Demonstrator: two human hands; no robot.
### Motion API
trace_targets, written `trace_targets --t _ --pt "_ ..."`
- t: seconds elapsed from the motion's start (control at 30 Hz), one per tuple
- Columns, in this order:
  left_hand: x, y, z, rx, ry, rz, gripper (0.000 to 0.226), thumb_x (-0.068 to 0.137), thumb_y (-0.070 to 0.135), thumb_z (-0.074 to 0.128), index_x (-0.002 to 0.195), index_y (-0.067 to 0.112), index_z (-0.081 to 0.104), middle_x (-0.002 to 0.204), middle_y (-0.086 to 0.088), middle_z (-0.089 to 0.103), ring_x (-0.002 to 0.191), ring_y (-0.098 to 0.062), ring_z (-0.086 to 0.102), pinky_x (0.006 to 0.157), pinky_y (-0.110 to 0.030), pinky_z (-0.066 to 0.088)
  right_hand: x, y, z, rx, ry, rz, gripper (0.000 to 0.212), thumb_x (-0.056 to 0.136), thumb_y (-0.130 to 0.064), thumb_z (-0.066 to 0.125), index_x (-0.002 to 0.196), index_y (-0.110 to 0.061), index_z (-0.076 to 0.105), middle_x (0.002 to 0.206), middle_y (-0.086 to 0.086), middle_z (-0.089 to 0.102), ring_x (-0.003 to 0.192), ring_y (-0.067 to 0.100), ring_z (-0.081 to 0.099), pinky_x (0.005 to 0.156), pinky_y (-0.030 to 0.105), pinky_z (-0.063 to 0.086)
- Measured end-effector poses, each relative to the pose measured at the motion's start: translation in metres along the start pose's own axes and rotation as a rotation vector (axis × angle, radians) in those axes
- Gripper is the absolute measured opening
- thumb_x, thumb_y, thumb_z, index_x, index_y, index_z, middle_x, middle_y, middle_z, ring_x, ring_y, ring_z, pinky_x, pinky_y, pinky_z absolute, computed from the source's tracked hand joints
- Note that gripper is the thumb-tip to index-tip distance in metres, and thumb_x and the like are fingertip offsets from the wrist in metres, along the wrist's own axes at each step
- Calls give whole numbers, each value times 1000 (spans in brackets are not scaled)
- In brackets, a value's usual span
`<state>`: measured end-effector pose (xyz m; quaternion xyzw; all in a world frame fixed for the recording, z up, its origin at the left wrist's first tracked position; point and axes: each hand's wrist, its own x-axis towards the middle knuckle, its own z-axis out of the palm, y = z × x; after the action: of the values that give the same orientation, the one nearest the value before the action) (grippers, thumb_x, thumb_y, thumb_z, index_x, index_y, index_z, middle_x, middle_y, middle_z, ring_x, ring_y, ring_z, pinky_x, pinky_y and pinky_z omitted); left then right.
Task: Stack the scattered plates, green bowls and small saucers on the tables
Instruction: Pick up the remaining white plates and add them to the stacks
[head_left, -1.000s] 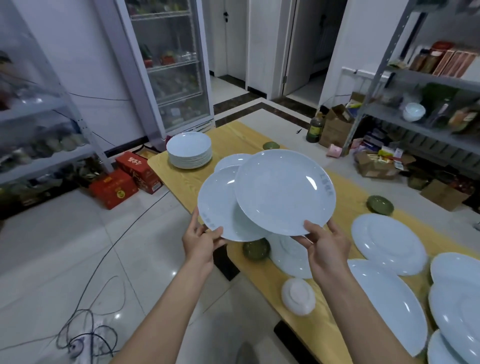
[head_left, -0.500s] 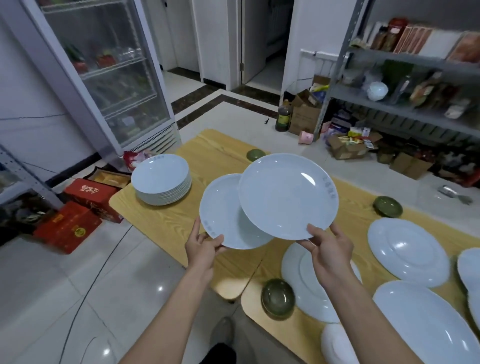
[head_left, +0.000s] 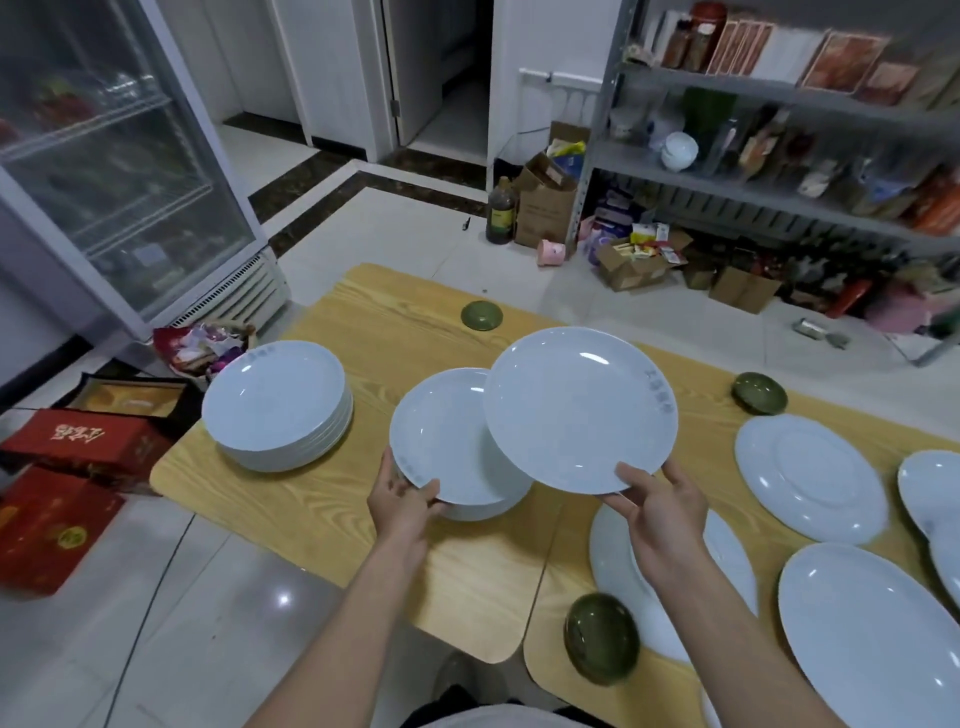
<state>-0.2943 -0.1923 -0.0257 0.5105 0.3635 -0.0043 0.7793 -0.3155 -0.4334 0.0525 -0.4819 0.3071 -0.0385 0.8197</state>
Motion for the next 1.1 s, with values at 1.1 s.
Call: trace_targets --t 1.1 --pt "51 11 -35 228 -305 -10 68 97 -1 52 152 33 29 134 -22 54 89 -23 70 69 -37 61 29 89 73 -377 68 101 49 82 11 65 128 -5 59 106 8 70 83 28 73 80 50 60"
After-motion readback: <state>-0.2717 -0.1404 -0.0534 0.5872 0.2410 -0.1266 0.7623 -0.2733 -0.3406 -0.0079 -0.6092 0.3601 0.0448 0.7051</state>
